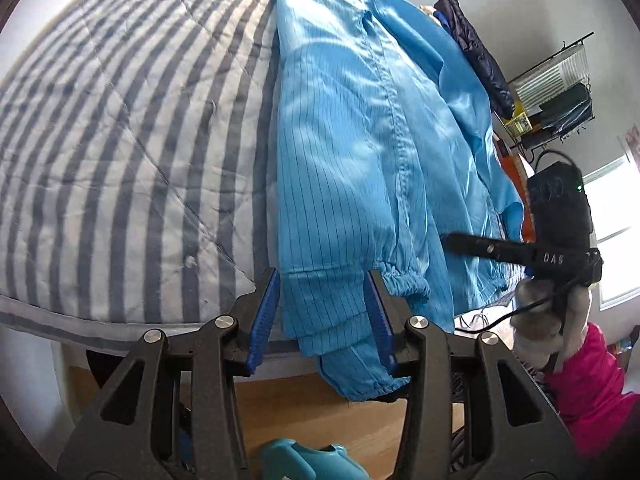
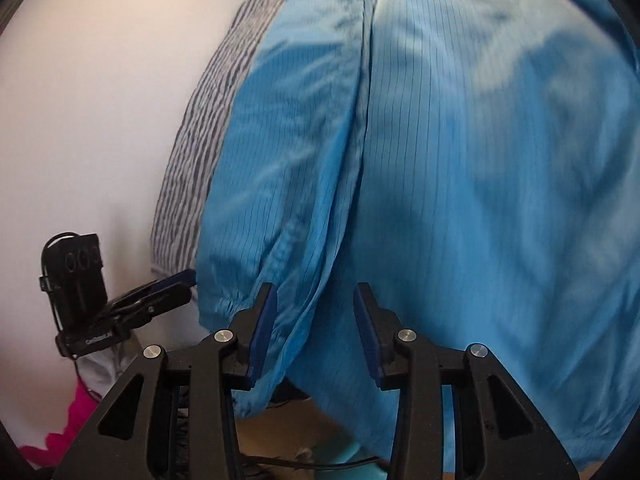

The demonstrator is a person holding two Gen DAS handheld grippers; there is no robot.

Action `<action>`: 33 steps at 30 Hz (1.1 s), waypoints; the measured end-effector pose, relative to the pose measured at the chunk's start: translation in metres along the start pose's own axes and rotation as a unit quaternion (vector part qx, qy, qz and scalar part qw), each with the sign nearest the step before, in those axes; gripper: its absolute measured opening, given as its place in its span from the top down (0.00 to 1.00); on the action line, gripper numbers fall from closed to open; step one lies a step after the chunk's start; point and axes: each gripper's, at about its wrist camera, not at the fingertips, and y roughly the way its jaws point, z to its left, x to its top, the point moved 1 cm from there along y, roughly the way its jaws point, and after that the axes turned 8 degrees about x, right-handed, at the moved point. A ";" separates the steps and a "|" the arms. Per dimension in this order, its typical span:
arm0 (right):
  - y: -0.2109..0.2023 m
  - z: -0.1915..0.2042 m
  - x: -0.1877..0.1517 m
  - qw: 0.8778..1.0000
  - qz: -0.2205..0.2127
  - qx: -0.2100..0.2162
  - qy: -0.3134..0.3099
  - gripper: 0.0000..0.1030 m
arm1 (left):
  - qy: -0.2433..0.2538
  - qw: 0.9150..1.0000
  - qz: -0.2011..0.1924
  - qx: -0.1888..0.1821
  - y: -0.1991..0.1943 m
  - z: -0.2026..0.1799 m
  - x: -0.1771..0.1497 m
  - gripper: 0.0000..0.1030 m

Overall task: Fold large clothes
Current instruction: 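Withdraw both open grippers from the folded coat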

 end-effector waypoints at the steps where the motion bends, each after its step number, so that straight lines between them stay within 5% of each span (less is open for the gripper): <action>1: 0.005 -0.002 -0.001 1.000 0.006 0.008 0.007 0.63 | -0.003 1.000 0.005 -0.008 0.003 -0.001 -0.002 0.66; 2: 0.011 -0.004 -0.002 1.000 0.012 0.012 0.010 0.63 | -0.002 1.000 0.010 -0.012 0.006 -0.003 -0.004 0.86; 5: 0.021 -0.001 -0.004 1.000 0.019 0.009 -0.004 0.66 | 0.016 1.000 0.004 -0.015 0.005 -0.018 -0.009 0.95; 6: 0.022 0.003 -0.004 1.000 0.021 0.008 -0.014 0.86 | 0.026 1.000 0.002 -0.014 0.003 -0.025 -0.012 0.95; 7: 0.024 0.006 -0.003 0.999 0.026 0.005 -0.021 0.95 | 0.039 0.999 -0.002 -0.005 0.002 -0.032 -0.014 0.95; 12: 0.022 0.012 -0.006 0.997 0.021 -0.044 -0.057 0.97 | 0.055 0.997 0.013 0.044 0.015 -0.027 -0.017 0.95; 18: 0.025 0.006 -0.010 0.998 0.031 -0.014 -0.050 0.97 | 0.078 0.995 -0.004 0.068 0.005 -0.028 -0.023 0.95; 22: 0.021 0.011 -0.011 0.996 0.029 -0.042 -0.078 0.97 | 0.098 0.992 -0.006 0.082 0.001 -0.039 -0.022 0.94; 29: -0.004 0.036 -0.017 0.982 -0.043 -0.098 -0.155 0.94 | 0.131 0.984 -0.052 0.108 -0.030 -0.055 -0.025 0.85; 33: -0.033 0.036 -0.024 0.974 -0.114 -0.100 -0.166 0.83 | 0.124 0.982 -0.087 0.109 -0.053 -0.056 -0.020 0.85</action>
